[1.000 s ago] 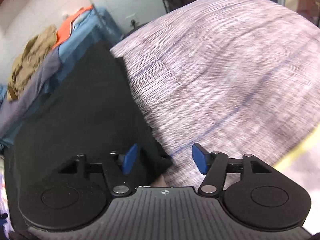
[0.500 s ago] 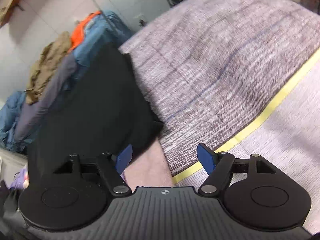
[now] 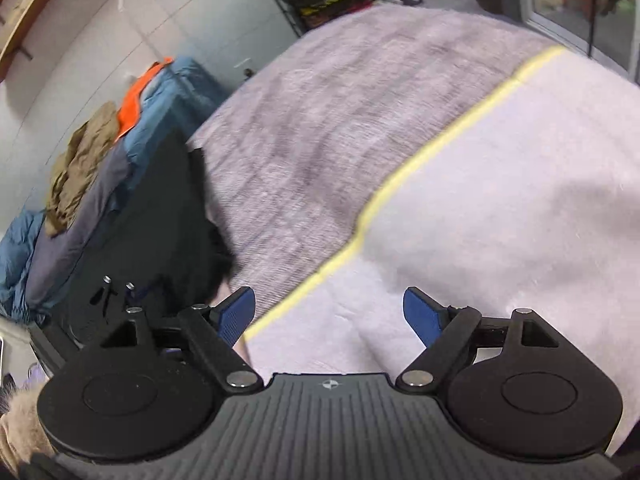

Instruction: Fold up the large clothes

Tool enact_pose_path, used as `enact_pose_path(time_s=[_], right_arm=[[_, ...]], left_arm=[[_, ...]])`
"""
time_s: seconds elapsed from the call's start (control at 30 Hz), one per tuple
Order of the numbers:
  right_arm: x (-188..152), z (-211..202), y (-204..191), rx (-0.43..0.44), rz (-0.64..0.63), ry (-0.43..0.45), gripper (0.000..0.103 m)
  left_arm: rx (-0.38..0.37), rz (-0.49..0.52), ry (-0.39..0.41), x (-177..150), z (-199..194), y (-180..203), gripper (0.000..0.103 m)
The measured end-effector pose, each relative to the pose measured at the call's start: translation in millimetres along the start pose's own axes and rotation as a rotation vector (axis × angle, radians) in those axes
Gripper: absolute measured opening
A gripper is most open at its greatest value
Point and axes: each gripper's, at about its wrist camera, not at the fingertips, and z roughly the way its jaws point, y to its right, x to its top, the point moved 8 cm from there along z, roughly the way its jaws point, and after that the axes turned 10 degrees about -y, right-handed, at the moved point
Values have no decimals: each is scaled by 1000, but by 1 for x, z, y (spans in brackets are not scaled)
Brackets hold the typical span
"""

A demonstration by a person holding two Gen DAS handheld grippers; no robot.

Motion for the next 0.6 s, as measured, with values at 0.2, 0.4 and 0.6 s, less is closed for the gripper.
enact_pose_path(time_s=[0.2,0.4,0.6], right_arm=[[3,21,-9,42,22,-29,84],[34,44,-52,194,29,-51,87],[81,81,-95,602,296,-148,92]], left_arm=[[-188,-258,-82,14,19,-46,79],[-464,-876,-52,-27,2,-123,52],[-475,-963,-11,-41,-18,-141,51]])
